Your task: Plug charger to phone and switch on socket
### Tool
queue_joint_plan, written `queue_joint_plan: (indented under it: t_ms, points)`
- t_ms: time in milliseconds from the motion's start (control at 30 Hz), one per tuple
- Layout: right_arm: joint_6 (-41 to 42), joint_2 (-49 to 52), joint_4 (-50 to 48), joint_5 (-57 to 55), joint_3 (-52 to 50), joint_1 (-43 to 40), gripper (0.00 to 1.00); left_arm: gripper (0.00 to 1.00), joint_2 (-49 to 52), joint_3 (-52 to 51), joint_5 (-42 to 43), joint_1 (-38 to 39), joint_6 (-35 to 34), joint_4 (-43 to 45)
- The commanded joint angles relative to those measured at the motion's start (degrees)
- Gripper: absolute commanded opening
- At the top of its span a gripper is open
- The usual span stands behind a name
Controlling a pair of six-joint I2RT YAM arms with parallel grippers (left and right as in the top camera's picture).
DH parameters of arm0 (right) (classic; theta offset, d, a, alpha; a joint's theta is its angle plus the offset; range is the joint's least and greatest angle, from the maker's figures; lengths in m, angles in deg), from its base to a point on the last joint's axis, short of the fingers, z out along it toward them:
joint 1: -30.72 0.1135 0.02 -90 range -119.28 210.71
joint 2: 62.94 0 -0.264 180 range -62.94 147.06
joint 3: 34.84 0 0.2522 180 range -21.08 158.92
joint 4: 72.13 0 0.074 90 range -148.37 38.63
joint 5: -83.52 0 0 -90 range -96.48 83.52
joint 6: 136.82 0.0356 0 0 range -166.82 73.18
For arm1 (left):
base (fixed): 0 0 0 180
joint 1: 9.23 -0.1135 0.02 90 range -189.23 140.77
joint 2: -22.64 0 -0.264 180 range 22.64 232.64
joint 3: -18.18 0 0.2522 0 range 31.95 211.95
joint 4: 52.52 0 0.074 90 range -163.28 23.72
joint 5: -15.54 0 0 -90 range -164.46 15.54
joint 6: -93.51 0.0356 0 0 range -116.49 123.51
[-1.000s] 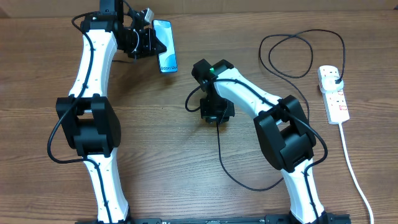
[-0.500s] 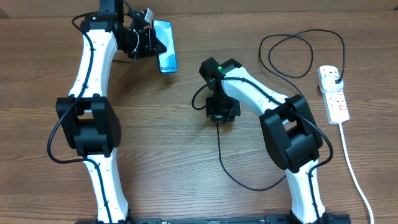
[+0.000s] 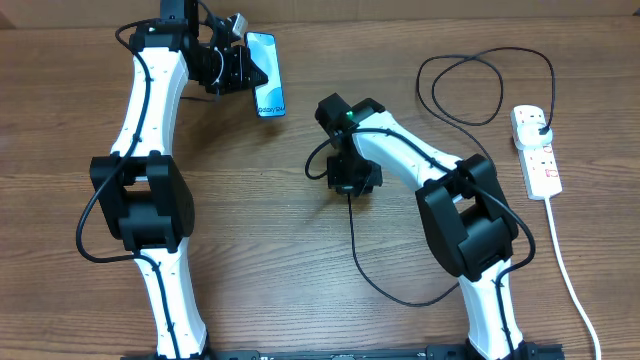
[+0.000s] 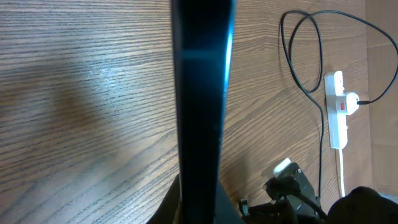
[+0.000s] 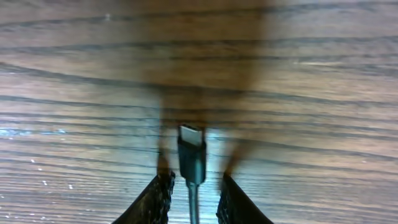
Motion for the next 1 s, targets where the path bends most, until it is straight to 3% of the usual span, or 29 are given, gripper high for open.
queue_joint_plan:
  t_ms: [0, 200, 367, 733, 867, 967]
  points:
    - [1.4, 4.6, -1.8, -0.2, -2.8, 0.7, 0.25, 0.04, -3.3, 1.6, 1.1, 0.0, -0.7, 0.2]
    - [1.3, 4.6, -0.7, -0.2, -2.8, 0.7, 0.24, 0.04, -3.3, 1.6, 1.1, 0.0, -0.7, 0.2]
    - [1.3, 4.6, -0.8, -0.2, -2.8, 0.7, 0.18, 0.04, -3.3, 1.6, 1.1, 0.0, -0.7, 0.2]
    - [1.3, 4.6, 0.1, -0.2, -2.8, 0.7, 0.18, 0.04, -3.3, 1.6, 1.1, 0.0, -0.7, 0.2]
    - [1.3, 4.6, 0.0, -0.2, -2.8, 0.6, 0.09, 0.04, -3.3, 1.6, 1.1, 0.0, -0.7, 0.2]
    - [1.3, 4.6, 0.0, -0.2, -2.8, 0.6, 0.08, 0.04, -3.3, 1.6, 1.1, 0.0, -0.7, 0.2]
